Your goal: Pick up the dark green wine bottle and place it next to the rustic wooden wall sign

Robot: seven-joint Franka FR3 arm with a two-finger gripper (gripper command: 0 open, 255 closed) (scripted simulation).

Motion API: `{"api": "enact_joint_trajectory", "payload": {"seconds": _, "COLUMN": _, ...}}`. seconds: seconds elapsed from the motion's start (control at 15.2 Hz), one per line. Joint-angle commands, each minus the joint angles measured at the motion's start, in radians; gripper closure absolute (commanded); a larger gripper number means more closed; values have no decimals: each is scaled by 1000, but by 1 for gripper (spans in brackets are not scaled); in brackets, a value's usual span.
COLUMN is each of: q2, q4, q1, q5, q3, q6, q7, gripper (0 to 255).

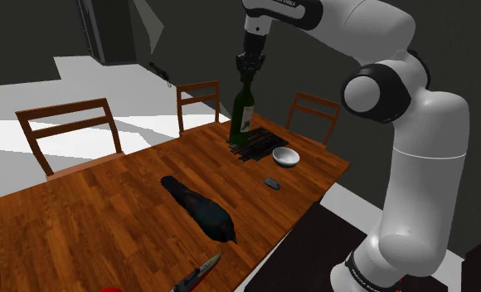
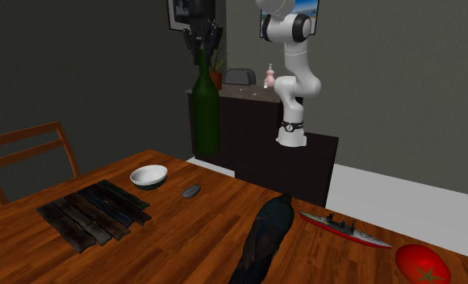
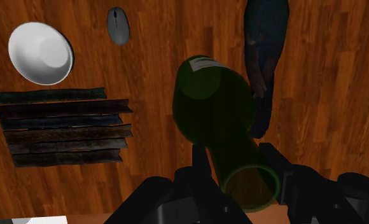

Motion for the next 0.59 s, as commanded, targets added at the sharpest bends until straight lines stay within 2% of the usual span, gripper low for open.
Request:
{"api": "enact_joint_trajectory", "payload": {"seconds": 0.0, "q2": 20, "q4": 63, "q1": -5, "q5": 4, "q3": 0, "q6": -42, "q7": 1, "gripper": 255}}
{"api": "enact_joint_trajectory", "payload": {"seconds": 0.33, "q2": 103, "q4": 269, "q1": -29, "q5": 22, "q3": 3, "q6": -166, "q7": 2, "gripper": 255}}
{"api": "enact_joint_trajectory", "payload": {"seconds": 0.46, "q2": 167, "q4": 409, "q1": -48, "q5": 34, "q3": 6, "q6": -241, "q7": 5, "gripper": 255}}
{"api": "enact_joint_trajectory", "payload": {"seconds": 0.53, "q2": 238, "q4": 548, "q1": -69, "q5": 46, "q3": 13, "q6": -309, "q7": 10, "gripper": 255}}
